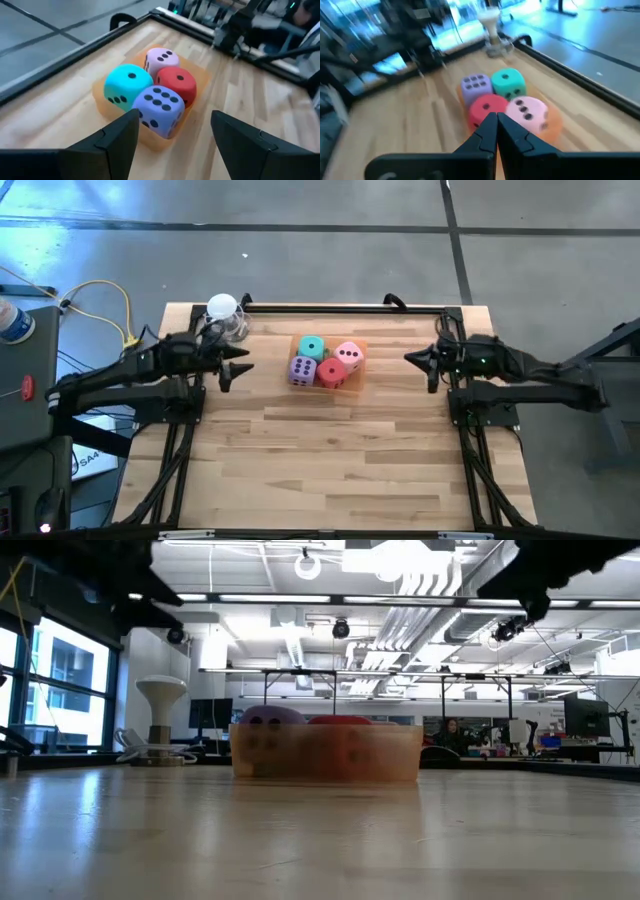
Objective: Pick & Place Dice
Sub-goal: Return to Home Position
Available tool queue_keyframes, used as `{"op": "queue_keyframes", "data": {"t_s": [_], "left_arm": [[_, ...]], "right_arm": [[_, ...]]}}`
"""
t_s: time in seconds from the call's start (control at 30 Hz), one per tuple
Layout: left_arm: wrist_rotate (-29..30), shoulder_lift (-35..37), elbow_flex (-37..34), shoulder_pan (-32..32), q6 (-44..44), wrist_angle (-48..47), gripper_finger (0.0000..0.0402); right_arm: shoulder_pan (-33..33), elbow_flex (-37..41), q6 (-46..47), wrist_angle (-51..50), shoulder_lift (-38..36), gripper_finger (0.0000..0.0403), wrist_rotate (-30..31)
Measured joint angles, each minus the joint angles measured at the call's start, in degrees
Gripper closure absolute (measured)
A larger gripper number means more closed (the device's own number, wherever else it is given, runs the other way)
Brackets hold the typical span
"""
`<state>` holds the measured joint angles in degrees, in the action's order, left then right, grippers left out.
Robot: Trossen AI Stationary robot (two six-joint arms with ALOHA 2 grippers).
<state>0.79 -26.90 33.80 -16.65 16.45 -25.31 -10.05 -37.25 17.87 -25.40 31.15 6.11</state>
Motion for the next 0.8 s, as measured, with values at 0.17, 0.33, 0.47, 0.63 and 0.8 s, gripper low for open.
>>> {"op": "queue_keyframes", "data": {"t_s": [0.17, 0.33, 0.47, 0.63, 0.8], "left_arm": [[-0.1, 9.8, -11.8, 1.5, 5.1, 8.6, 0.0159], [-0.1, 14.9, -20.0, 4.0, 7.9, 18.8, 0.0159], [2.1, 15.5, -22.6, 5.3, 8.0, 19.4, 0.0159], [5.5, 15.5, -23.9, 5.9, 7.2, 19.4, 0.0159], [5.5, 15.6, -24.0, 5.9, 4.0, 18.7, 0.0159]], "right_arm": [[1.7, 12.4, 5.1, 13.4, -7.6, 0.0401, -0.1], [2.6, 23.4, 6.5, 32.3, -8.2, 0.0401, -0.3], [2.6, 28.7, 8.2, 40.4, -7.2, 0.0401, -0.7], [2.6, 32.9, 11.0, 47.7, -5.4, 0.0401, -1.7], [2.6, 34.4, 12.3, 48.4, -5.3, 0.0401, -1.0]]}}
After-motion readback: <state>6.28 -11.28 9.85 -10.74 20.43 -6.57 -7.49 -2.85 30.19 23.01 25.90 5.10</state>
